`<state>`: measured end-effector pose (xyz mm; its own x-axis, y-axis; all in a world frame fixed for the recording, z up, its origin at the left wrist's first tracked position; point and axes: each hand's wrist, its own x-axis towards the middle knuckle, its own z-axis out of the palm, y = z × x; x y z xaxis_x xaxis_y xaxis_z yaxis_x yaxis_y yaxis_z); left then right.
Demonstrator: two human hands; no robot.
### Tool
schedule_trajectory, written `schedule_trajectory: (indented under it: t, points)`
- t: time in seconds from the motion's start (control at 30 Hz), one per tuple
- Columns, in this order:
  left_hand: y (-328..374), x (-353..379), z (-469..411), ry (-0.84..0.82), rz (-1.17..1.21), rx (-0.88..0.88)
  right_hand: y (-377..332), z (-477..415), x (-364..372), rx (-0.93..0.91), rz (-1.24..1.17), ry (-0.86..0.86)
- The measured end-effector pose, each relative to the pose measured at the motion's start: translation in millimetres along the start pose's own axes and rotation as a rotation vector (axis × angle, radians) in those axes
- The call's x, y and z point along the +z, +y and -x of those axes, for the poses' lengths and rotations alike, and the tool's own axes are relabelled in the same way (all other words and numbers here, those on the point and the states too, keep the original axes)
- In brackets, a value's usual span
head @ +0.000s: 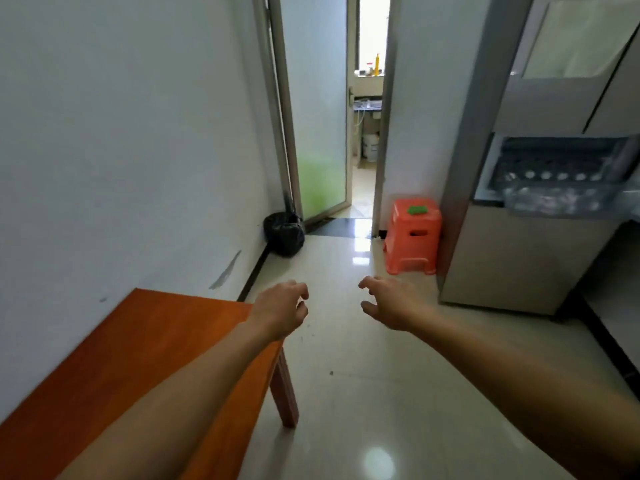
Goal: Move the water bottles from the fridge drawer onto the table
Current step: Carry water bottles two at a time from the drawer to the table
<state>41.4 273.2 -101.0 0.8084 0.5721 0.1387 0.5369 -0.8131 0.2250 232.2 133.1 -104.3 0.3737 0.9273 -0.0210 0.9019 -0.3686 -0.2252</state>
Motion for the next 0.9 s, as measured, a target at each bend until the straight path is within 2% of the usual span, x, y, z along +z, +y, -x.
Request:
schedule_trajectory:
  t: [0.17,0.4,0.7,0.9]
  points:
    - [65,27,-132,-0.082,-0.013,0.191,116,-21,-40,0.239,-0.002,0.069]
    - [203,90,-273,-0.181,0.022,0.439,289,-6,-67,0.540,-0.013,0.104]
    - [375,160,-423,-0.247,0.056,0.572,510,-23,-105,0.655,-0.067,0.114]
    - [440,187,-502,-0.258,0.068,0.577,617,-59,-141,0.665,-0.068,0.136]
